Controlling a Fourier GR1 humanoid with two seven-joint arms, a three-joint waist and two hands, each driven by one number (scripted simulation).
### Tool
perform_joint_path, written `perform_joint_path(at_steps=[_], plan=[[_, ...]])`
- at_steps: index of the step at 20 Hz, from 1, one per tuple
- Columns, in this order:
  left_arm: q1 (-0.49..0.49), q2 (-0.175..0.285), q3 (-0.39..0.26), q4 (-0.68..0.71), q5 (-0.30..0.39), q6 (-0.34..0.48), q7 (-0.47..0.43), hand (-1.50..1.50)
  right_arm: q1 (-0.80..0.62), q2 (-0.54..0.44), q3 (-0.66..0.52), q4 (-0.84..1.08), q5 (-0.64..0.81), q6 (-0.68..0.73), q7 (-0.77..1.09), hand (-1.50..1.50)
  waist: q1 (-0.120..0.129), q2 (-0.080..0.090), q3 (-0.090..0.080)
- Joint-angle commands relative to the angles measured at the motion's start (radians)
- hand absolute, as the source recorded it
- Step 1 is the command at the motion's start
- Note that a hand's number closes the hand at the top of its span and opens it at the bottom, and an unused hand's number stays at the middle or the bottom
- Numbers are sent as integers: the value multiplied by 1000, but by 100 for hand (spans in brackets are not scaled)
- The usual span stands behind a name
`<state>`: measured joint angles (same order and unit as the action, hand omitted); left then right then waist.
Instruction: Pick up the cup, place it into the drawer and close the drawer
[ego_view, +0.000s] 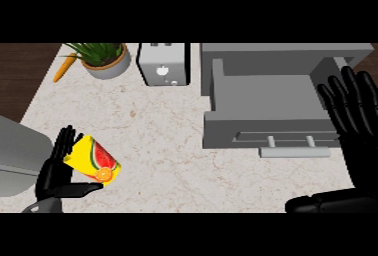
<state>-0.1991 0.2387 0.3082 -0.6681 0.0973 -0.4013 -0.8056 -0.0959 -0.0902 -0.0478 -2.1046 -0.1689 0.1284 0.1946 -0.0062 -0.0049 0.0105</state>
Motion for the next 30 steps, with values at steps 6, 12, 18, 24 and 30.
perform_joint_path(at_steps=[6,12,18,24,30], plan=[[-9,-43,-56,88,27,-198,-64,150,-27,-8,-22,4,-7,-11,18,-150,-4,8,-13],[-14,-54,-69,-15,68,-199,-51,150,5,15,9,-11,19,-22,9,-150,6,4,-11],[-97,-85,-29,166,25,12,-223,150,-38,9,12,5,29,-27,23,-150,-3,10,-13],[-77,-127,-16,32,80,126,-202,150,10,0,-9,17,16,15,-43,-150,5,5,-11],[-28,-173,-58,-158,112,104,-163,150,52,-8,-17,-66,-29,15,27,-150,11,0,-10]])
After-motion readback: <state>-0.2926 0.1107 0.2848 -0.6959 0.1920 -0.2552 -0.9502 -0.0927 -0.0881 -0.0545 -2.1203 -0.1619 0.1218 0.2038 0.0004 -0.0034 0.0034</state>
